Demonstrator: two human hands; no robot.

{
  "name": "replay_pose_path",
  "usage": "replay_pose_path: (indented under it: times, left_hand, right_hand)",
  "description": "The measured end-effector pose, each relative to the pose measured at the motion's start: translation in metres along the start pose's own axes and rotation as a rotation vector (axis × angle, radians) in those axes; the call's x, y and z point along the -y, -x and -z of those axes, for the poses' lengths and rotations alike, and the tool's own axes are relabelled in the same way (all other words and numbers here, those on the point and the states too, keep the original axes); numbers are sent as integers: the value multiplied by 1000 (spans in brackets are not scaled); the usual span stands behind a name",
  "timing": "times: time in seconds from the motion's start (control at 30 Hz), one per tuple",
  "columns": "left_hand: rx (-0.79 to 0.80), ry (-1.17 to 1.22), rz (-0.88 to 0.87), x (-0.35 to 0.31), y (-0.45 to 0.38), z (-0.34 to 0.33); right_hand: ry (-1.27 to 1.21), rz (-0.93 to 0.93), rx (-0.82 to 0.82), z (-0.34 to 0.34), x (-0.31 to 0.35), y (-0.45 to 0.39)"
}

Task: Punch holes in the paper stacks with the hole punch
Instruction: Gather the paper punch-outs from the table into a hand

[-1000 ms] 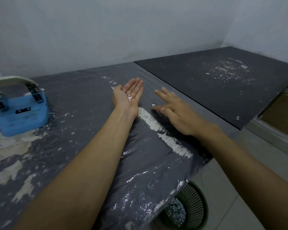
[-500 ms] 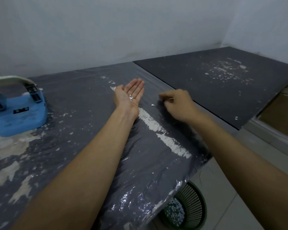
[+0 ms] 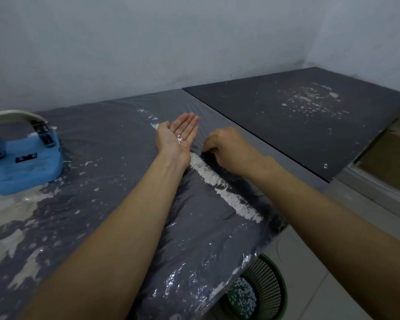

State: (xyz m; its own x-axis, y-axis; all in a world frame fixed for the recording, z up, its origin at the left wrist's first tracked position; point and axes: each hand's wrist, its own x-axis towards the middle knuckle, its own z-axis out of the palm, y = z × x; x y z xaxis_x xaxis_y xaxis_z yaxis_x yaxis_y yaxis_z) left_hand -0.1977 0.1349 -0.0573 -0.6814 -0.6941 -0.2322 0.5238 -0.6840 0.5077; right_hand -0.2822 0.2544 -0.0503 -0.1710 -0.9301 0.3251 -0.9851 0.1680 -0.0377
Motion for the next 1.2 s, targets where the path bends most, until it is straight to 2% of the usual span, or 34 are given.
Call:
replay_pose_path:
  times: [0.23,0.33,0.4,0.47,0.53,0.6,0.77,0.87,1.2]
  left_hand:
    - [-20,27,23,-2,2,-1]
    - [-30,62,46,-4,4,-4]
    - [-26,57,66,-1,7,-7]
    - [-21,47,84,3,11,-10]
    - [-23,36,95,6,13,-14]
    - [-53,9,97,9,15,-17]
    - [-104,27,117,12,20,-17]
    - [-78,90,125,13,20,-16]
    - [17,102,143,12,18,-13]
  right_hand:
    - [77,-13,26,1,-7,-3]
    - [62,-130,60,3,-16,-2]
    - [-101,-282,26,9,-18,-5]
    - [-399,-384,-37,22,-13,-11]
    - [-663,-377,-76,37,-4,-18]
    - [-760,-319,-62,47,7,-26]
    - [-488,-255,-1,56,27,-41]
    - [-422,-260,-12,56,30,-45]
    - [-431,-260,50,57,25,-42]
